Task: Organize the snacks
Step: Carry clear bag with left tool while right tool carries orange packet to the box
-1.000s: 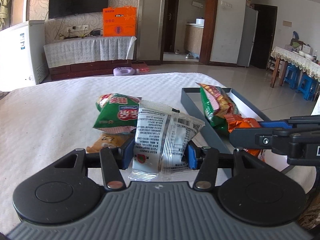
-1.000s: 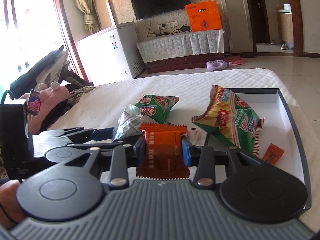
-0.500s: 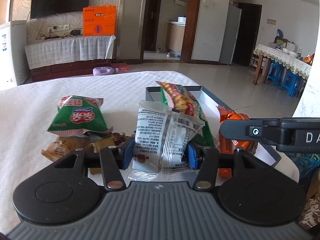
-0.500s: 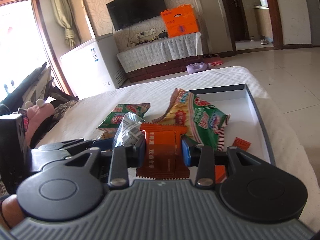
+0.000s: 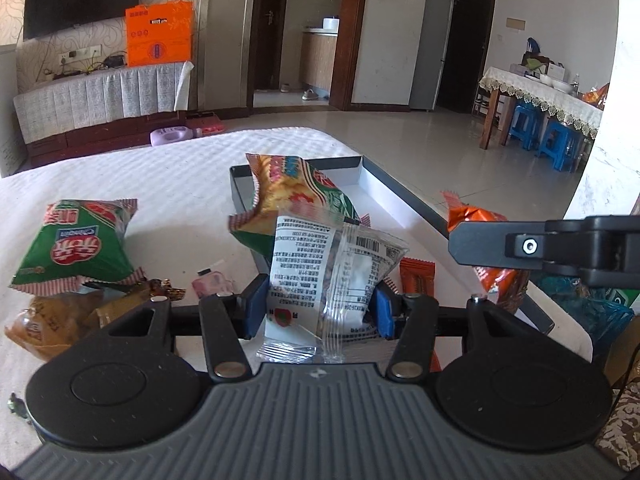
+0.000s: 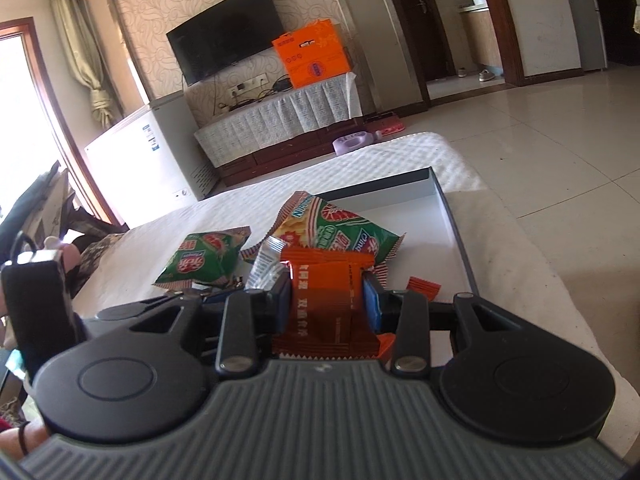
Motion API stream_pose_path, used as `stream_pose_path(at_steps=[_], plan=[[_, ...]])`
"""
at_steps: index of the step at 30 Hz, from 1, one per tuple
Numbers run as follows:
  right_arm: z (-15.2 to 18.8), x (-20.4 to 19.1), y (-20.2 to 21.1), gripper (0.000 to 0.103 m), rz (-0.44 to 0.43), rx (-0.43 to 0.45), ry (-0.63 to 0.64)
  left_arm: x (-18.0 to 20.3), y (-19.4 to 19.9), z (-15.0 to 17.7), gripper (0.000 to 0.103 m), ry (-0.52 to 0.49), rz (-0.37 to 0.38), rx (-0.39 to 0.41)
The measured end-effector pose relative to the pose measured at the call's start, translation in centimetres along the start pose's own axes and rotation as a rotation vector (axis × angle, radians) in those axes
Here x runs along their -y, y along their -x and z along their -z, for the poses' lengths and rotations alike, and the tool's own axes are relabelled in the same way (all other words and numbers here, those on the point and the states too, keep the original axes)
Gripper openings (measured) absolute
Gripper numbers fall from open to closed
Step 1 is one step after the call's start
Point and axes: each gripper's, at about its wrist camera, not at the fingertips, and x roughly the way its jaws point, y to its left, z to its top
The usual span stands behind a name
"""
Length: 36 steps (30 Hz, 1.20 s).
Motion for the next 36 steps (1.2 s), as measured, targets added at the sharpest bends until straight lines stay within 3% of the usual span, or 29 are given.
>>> stream_pose_path(at_steps=[23,36], plan=[[0.0,1.3,-1.5,0.040,0.055,-0.029,-0.017,-1.0,-7.1,-3.9,0.059,0.002,0.028,0.040],[0.2,1.7,-1.5,0.040,0.103,-0.028,-0.021,0.3,-5.8,-1.1,0.059,-0.069,0.081,-0.017]])
